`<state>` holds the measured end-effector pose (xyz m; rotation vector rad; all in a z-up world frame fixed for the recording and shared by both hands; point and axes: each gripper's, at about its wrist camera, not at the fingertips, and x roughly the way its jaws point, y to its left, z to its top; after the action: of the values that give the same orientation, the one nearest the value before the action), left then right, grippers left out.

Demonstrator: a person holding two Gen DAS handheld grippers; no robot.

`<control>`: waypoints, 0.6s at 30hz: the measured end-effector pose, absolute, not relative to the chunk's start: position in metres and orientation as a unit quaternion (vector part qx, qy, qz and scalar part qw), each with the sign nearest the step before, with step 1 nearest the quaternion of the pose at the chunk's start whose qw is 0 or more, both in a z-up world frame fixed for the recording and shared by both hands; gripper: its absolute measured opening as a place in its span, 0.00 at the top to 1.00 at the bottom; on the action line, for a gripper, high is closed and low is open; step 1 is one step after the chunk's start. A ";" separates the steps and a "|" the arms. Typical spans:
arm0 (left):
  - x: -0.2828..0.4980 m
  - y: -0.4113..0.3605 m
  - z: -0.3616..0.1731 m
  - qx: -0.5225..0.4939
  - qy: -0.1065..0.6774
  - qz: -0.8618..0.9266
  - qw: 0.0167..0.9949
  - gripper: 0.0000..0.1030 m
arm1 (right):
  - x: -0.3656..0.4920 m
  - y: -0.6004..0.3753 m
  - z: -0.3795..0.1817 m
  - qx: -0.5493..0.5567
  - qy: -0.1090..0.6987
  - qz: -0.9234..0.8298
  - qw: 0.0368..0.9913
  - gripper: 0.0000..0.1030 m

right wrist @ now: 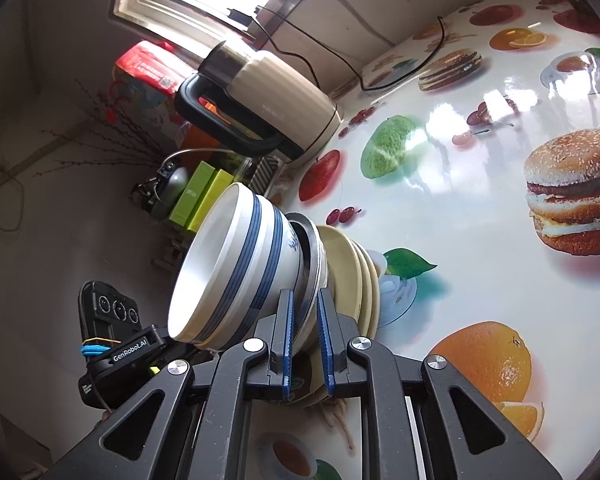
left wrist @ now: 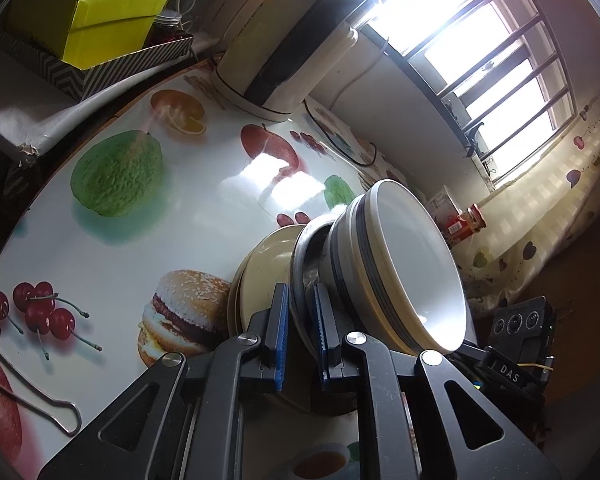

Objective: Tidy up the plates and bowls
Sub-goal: 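Lower the bowl stack onto the beige plates and open both tools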

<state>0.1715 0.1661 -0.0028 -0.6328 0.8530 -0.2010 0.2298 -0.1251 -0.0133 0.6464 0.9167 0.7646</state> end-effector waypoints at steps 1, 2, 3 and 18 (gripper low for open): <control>0.171 0.166 -0.002 -0.298 0.406 -0.094 0.859 0.87 | 0.230 -0.125 -0.014 0.297 0.426 0.351 0.779 0.86; 0.170 0.165 -0.001 -0.294 0.406 -0.092 0.860 0.85 | 0.230 -0.125 -0.014 0.294 0.427 0.348 0.781 0.84; 0.169 0.165 0.000 -0.290 0.406 -0.090 0.862 0.84 | 0.229 -0.125 -0.014 0.292 0.427 0.344 0.783 0.79; 0.133 0.154 0.025 -0.242 0.391 -0.062 0.886 0.62 | 0.202 -0.132 0.007 0.252 0.407 0.323 0.816 0.57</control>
<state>0.1331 0.1544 0.0253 -0.5028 0.8127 -0.1291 0.2023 -0.1322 0.0065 0.5380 0.8679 0.6897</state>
